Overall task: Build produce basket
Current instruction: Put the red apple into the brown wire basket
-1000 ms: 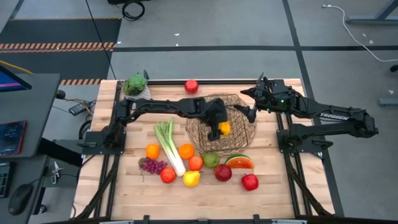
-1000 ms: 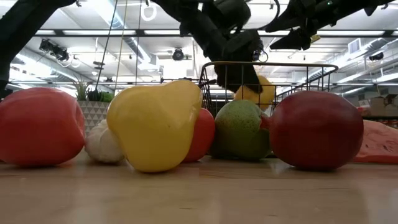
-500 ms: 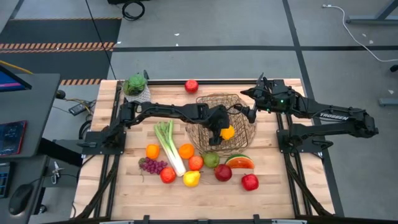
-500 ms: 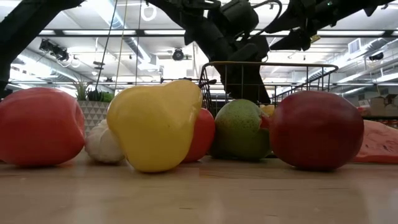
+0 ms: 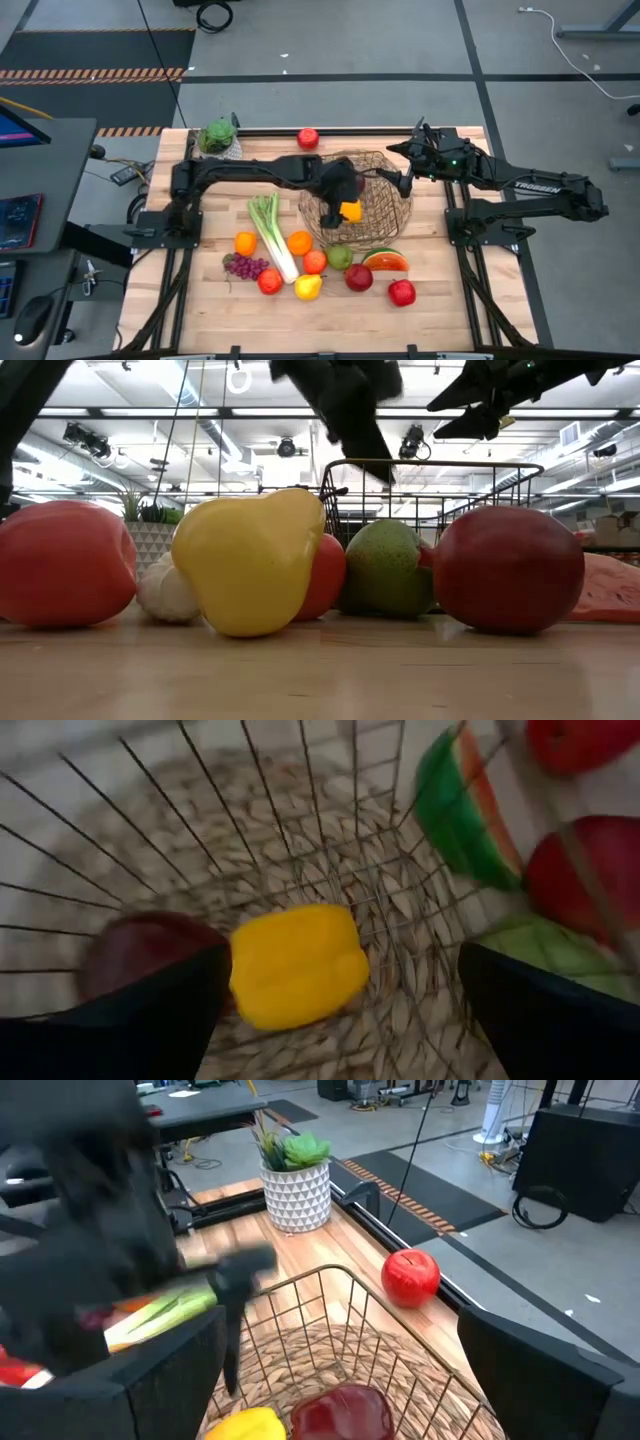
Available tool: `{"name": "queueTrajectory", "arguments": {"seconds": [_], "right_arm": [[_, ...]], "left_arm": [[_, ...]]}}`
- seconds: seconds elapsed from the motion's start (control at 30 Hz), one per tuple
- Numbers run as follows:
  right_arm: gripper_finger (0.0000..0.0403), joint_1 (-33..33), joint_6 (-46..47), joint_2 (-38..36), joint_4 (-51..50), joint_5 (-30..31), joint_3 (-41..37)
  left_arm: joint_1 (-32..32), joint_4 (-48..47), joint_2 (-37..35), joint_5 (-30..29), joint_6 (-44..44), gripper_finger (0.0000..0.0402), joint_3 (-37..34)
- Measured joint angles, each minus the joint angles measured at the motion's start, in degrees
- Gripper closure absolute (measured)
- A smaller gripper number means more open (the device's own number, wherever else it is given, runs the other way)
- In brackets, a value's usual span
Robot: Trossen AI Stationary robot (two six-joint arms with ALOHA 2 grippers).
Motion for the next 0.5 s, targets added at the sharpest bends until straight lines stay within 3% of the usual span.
{"name": "queueTrajectory", "arguments": {"seconds": [0.13,0.3,0.5], "right_arm": [[0.0003,0.01,-0.37,0.00,0.00,0.00,0.00],[0.0003,0.01,-0.37,0.00,-0.56,0.00,0.00],[0.0003,0.01,0.32,0.00,-0.13,0.00,0.00]], "left_arm": [[0.34,-0.50,-4.87,-3.28,1.53,0.0005,-0.59],[2.57,2.86,-11.98,-11.88,3.11,0.0005,-6.05],[8.97,5.25,-16.00,-12.96,-0.29,0.0005,-11.56]]}}
